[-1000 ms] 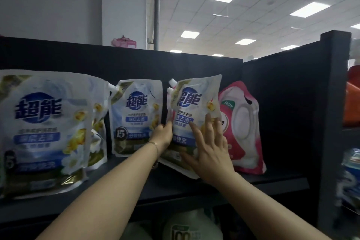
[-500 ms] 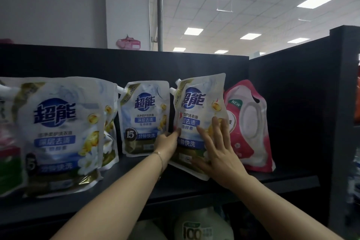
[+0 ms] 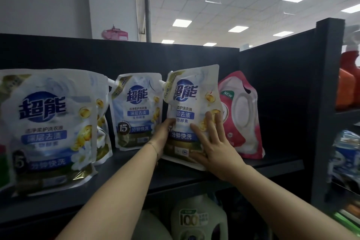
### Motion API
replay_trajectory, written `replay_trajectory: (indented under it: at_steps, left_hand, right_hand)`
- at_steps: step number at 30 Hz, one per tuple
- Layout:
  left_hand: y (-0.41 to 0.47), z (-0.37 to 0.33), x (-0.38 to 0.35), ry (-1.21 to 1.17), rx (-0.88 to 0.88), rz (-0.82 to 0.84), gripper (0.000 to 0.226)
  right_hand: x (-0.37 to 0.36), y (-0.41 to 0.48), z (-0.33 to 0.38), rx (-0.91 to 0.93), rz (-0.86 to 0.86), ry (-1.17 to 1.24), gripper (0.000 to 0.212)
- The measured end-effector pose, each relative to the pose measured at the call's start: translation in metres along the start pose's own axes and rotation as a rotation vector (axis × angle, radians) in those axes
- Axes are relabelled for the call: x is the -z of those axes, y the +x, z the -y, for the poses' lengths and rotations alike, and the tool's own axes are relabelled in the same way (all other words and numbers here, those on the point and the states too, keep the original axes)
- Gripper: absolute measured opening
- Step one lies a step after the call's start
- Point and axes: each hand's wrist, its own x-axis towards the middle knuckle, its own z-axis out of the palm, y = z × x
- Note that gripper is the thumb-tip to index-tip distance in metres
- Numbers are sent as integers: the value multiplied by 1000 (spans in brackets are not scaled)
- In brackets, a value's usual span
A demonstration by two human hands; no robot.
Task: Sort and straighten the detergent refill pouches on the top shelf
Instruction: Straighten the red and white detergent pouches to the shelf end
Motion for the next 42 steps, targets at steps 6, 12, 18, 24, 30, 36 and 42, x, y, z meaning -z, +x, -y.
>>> replay_trajectory:
  at_steps: [6,12,18,24,30,36,42]
  left_hand:
    - [-12,-4,26,11,-51,-35,61]
    - [-33,-6,51,139,-193,-341,69]
    - [-56,-13,54,562,-242,-627,76]
    - [-86,-9,56,965,-581,-549,85]
    - [-79,-16,64,1981,-708,-154,108]
    - [-48,-25,87,2095,-460,-163,117]
    - [-17,-28,93,2208,-391,-242,123]
  right_hand:
    - [10,0,-2,88,56,52,80]
    - [5,21,15,93,156,71,87]
    - [-9,45,39,24,238,137,103]
    - [-14,64,50,-11,182,9,107]
    - [-14,90,69,70,27,-144,112]
    - [-34,118,73,100,153,-26,139]
    - [-46,144,69,63,257,-12,151]
